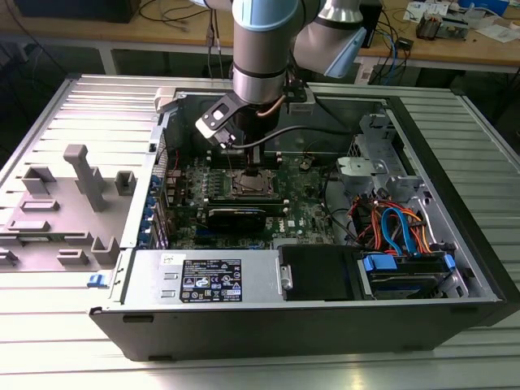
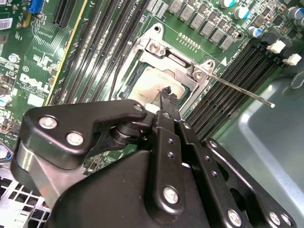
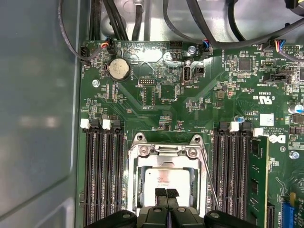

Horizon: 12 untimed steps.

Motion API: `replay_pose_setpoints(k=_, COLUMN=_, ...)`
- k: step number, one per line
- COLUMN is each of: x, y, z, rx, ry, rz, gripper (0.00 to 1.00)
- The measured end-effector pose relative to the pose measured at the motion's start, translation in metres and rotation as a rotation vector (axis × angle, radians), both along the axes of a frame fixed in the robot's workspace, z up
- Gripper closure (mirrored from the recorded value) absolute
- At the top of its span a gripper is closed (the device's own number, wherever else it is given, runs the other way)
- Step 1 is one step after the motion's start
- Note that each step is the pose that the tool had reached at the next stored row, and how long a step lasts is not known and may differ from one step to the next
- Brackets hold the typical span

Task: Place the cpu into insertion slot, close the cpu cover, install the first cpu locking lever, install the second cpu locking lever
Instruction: 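Install the first cpu locking lever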

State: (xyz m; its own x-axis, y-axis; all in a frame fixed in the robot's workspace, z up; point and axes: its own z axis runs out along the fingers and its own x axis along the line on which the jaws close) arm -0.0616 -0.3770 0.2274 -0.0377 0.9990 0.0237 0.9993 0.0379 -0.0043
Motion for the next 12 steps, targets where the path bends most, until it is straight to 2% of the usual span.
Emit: replay_pose_setpoints(k=12, x=0.0000, y=0.0000, z=0.0158, rx=0.0000, ry=0.0000, rz=0.000, gripper=0.89)
